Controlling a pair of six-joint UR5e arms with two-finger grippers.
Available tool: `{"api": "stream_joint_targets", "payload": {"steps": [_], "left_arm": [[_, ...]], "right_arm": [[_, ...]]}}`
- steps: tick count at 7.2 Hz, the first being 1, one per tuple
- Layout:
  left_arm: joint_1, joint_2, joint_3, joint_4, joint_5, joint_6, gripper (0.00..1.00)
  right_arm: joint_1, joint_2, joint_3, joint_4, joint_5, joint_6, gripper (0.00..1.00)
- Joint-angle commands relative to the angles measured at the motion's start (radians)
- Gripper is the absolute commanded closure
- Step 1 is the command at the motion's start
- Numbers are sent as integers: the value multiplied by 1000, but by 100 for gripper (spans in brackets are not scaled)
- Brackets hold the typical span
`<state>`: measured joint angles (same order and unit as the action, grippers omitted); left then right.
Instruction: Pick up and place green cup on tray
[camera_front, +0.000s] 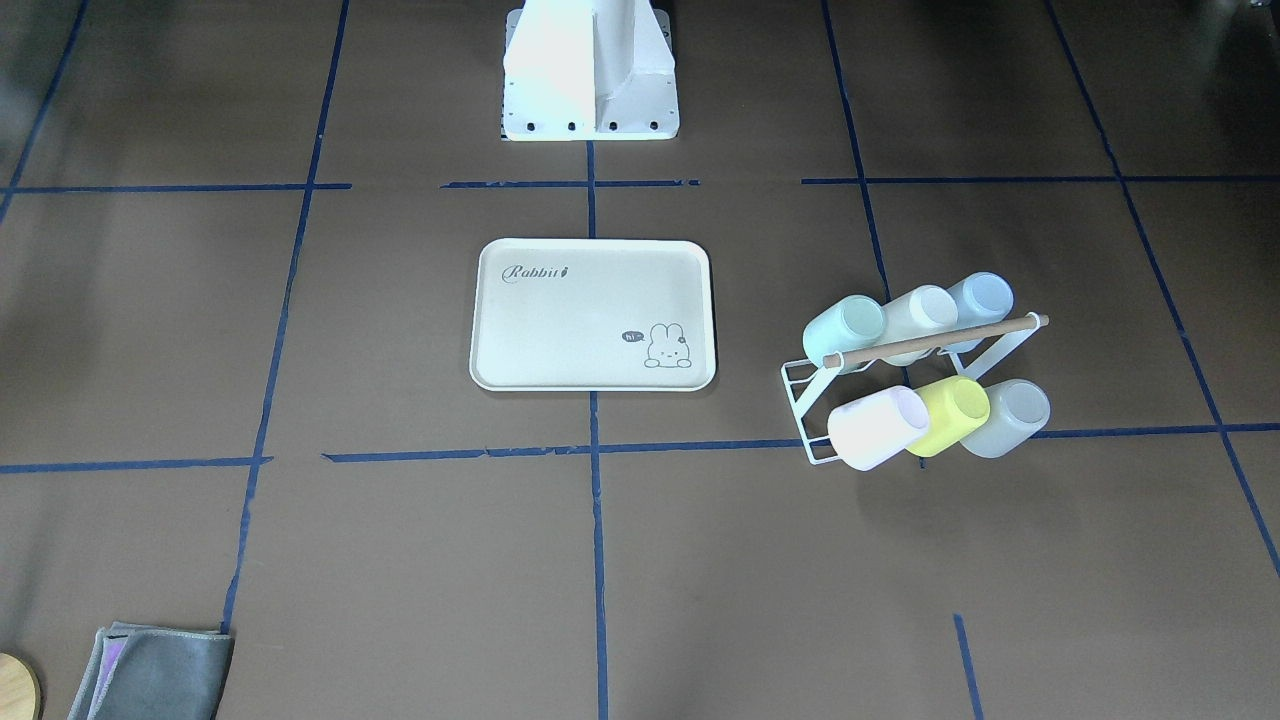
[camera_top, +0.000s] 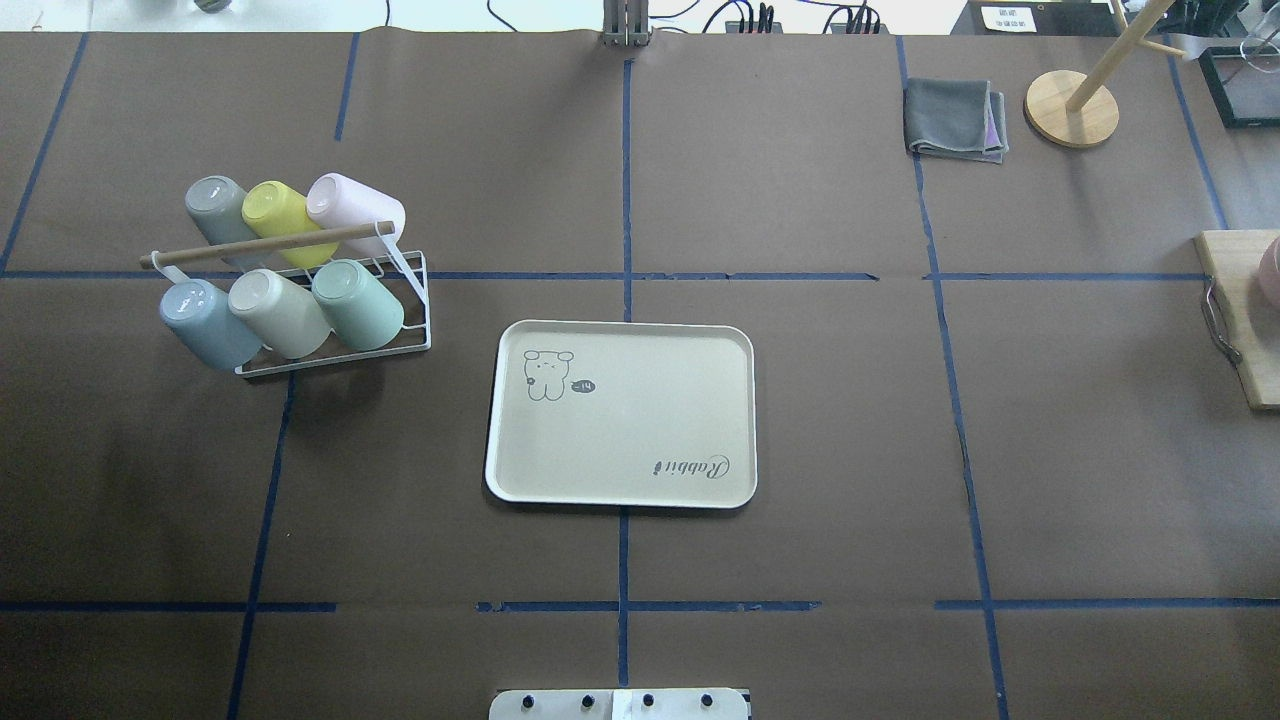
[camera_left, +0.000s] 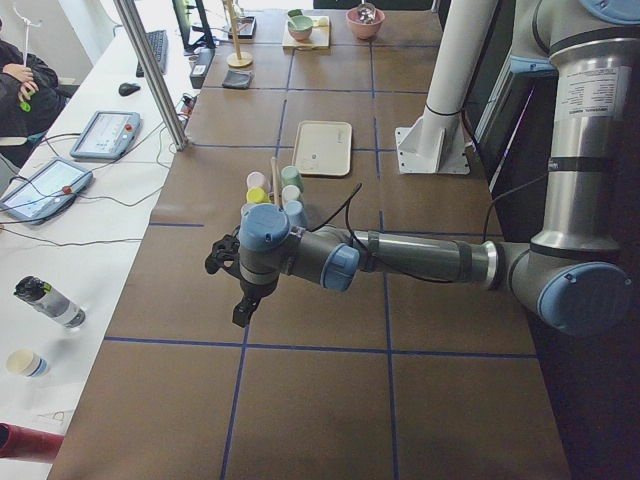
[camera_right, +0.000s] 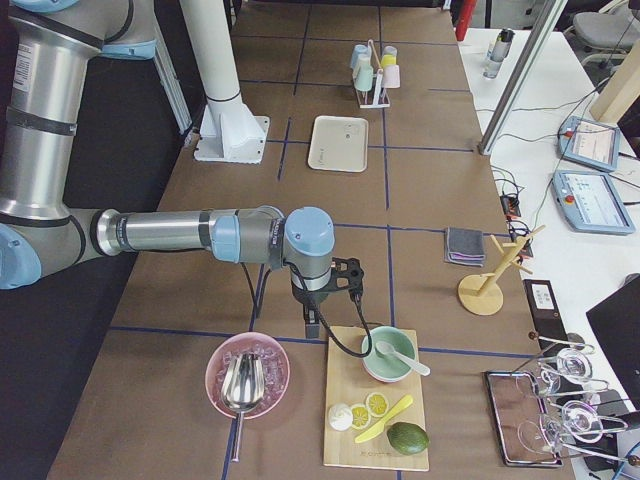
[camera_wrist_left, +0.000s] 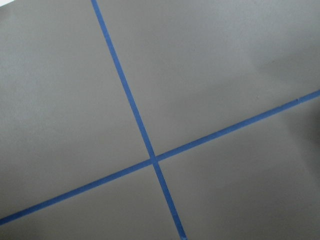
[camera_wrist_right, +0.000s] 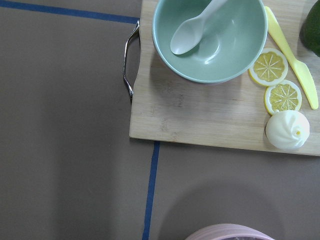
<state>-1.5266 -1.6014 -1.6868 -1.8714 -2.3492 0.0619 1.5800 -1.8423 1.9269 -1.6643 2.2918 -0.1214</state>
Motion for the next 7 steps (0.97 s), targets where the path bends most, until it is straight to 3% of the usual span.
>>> {"api": "stream_joint_targets", "payload": {"steps": [1, 2, 5, 7], "left_arm": [[130, -73, -75, -37, 10, -10, 0], [176, -128, -124, -34, 11, 18, 0], [331, -279, -143, -26, 49, 59, 0], [411, -350, -186, 42, 201, 194, 0]], "right_arm": [[0, 0, 0, 0, 0, 0, 0], [0, 0, 0, 0, 0, 0, 0], [-2, 0, -2, 0, -3, 0, 0], [-2, 0, -5, 0, -6, 2, 0]]}}
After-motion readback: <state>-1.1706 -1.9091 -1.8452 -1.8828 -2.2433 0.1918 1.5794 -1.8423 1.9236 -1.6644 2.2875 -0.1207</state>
